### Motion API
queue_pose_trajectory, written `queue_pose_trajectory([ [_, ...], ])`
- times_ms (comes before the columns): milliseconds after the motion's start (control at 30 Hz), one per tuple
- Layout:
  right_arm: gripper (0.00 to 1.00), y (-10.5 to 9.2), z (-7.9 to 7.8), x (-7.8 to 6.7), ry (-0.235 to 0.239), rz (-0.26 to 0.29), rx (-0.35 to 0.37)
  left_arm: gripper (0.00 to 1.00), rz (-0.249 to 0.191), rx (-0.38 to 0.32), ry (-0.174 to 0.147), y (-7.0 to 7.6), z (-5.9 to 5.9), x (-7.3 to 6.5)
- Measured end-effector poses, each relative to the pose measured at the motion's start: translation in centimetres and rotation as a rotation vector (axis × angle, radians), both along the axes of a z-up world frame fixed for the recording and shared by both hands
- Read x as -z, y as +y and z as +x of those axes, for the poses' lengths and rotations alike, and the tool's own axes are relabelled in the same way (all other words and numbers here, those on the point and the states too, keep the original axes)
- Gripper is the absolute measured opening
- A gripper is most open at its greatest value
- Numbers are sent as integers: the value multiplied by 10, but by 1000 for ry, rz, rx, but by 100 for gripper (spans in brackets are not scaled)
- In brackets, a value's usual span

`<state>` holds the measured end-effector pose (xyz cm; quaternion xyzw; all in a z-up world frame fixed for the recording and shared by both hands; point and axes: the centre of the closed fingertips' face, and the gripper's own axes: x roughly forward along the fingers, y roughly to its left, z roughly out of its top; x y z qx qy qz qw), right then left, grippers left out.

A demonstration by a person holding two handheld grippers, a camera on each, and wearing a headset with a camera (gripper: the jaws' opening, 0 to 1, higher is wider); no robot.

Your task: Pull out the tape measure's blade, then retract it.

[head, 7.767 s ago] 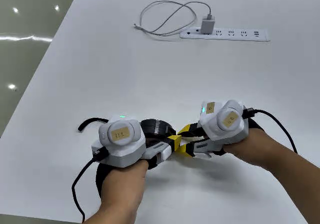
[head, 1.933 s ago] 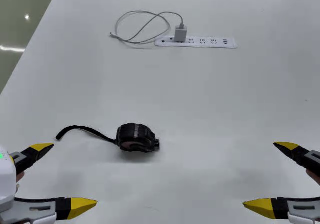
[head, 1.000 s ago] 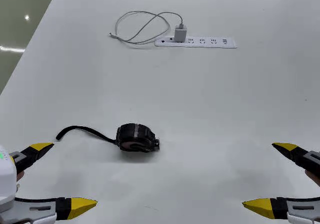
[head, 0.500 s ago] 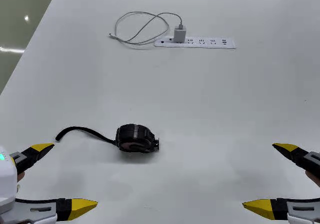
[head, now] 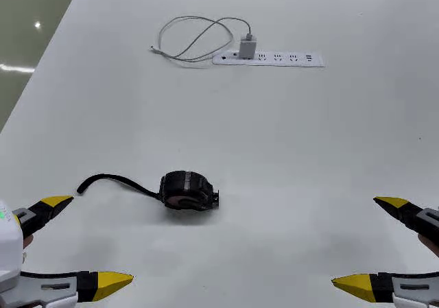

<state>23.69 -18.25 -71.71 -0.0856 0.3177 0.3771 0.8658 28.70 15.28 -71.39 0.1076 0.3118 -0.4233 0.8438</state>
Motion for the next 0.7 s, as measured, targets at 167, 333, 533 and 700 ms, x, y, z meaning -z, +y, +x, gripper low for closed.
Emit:
queue_pose_trajectory([
  [167, 96, 0, -1, 1, 4, 4, 2, 99, -2, -9, -9, 1, 2, -1],
  [333, 95, 1, -1, 0, 3, 6, 3, 99, 0, -13, -13, 2, 3, -2],
  [533, 95, 1, -1, 0, 5, 10, 4, 99, 0, -11, -10, 2, 2, -2],
  [700, 95, 1, -1, 0, 6, 13, 4, 97, 2, -9, -20, 2, 3, -3],
])
